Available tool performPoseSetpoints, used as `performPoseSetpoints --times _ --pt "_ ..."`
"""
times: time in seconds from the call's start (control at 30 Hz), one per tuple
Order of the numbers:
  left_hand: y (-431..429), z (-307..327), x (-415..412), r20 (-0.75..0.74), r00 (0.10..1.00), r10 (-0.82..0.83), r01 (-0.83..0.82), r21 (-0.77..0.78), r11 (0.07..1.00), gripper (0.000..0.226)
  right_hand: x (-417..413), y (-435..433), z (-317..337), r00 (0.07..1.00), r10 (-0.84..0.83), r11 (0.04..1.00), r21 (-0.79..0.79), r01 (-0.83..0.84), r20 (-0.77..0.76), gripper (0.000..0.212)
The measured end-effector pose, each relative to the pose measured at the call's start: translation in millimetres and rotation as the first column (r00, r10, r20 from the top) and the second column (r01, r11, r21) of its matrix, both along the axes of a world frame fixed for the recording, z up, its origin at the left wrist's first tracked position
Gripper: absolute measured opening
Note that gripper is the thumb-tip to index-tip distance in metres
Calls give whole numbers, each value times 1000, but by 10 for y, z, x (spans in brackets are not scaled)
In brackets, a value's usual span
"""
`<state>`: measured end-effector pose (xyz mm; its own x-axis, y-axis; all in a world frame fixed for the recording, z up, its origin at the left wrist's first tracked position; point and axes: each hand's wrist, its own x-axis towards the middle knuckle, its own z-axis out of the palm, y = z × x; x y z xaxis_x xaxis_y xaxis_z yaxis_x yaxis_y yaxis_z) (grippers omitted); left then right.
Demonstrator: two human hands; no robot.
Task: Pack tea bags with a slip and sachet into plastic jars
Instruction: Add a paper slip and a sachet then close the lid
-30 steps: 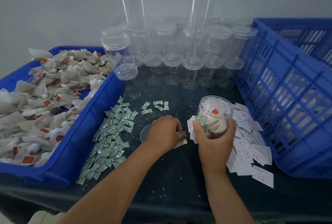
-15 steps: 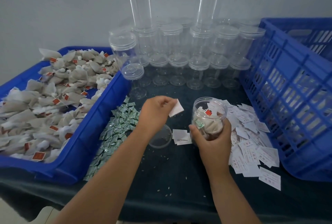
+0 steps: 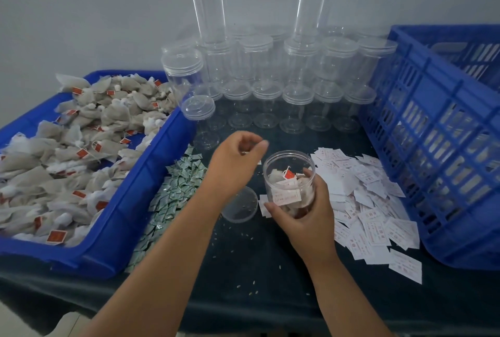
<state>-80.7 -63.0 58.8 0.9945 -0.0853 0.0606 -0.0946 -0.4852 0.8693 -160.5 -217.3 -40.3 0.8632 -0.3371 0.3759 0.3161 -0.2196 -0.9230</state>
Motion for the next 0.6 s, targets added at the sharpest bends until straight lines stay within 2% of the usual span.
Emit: performPoseSetpoints --times 0.03,0.1,0.13,0.17,0.2,0.33,0.37,0.47,0.53,0.6 --pt "78 -65 13 -7 1000 6 -5 183 983 22 0 -7 -16 1000 -4 1000 -6 4 -6 79" --pt "220 -268 -7 -59 998 -14 45 574 817 48 2 -7 -24 1000 -8 1000 -8 8 -17 79" --pt "264 -369 -22 -82 997 -11 65 685 726 64 4 -4 -23 1000 -7 1000 -10 7 -23 78" --pt "289 -451 -38 -100 995 -11 81 737 671 77 7 -3 -23 1000 -8 1000 -11 7 -30 78" --pt "302 -519 -53 -120 993 -23 106 747 656 86 10 -3 -25 999 -8 1000 -10 8 -36 77" --pt "330 -626 -31 -135 990 -25 112 684 720 100 13 -3 -34 998 -5 1000 -3 4 -57 78" --pt "331 -613 -25 -127 992 -5 89 664 743 93 10 -5 -41 998 -2 1000 0 2 -57 79" --pt "349 -557 -10 -85 995 57 -6 510 860 31 2 -6 -68 998 30 1000 9 -30 -64 82" --pt "371 -501 3 -56 994 89 -66 326 943 23 -1 -10 -75 995 66 998 16 -65 -69 84" --pt "383 -426 17 -84 992 95 -83 130 988 16 -3 -15 -75 993 93 996 -2 -93 -78 84"
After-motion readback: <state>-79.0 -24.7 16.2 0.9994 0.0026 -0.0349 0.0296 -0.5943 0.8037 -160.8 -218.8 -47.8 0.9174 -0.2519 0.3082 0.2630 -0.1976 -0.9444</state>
